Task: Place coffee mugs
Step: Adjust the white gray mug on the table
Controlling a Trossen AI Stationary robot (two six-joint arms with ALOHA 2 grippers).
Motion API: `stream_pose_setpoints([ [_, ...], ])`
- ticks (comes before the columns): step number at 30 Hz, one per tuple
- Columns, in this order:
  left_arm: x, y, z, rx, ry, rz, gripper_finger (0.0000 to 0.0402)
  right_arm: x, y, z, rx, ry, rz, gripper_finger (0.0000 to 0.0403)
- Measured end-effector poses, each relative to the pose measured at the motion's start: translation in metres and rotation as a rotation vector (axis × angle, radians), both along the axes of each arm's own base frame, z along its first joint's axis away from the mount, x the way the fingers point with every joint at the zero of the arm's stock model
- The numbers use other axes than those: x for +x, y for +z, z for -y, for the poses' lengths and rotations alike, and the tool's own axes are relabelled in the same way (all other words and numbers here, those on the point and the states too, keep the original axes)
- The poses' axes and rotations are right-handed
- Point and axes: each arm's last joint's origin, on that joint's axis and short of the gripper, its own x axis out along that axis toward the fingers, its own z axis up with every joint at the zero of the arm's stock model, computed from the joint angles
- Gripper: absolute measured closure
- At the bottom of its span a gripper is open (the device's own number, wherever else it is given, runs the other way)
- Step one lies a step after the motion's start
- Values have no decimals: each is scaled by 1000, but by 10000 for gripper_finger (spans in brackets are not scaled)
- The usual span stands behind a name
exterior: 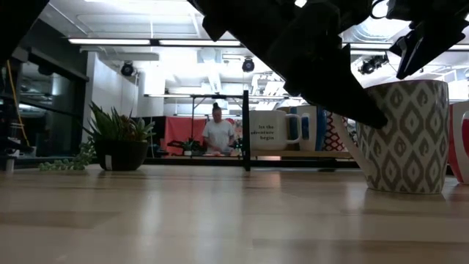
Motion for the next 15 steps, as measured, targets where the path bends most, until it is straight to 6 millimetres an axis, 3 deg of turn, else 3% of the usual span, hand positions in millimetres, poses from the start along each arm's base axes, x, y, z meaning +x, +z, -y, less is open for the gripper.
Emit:
stream_pose_setpoints([
  [15,6,2,-3,0,22,71,402,0,0,0,-14,13,-2,314],
])
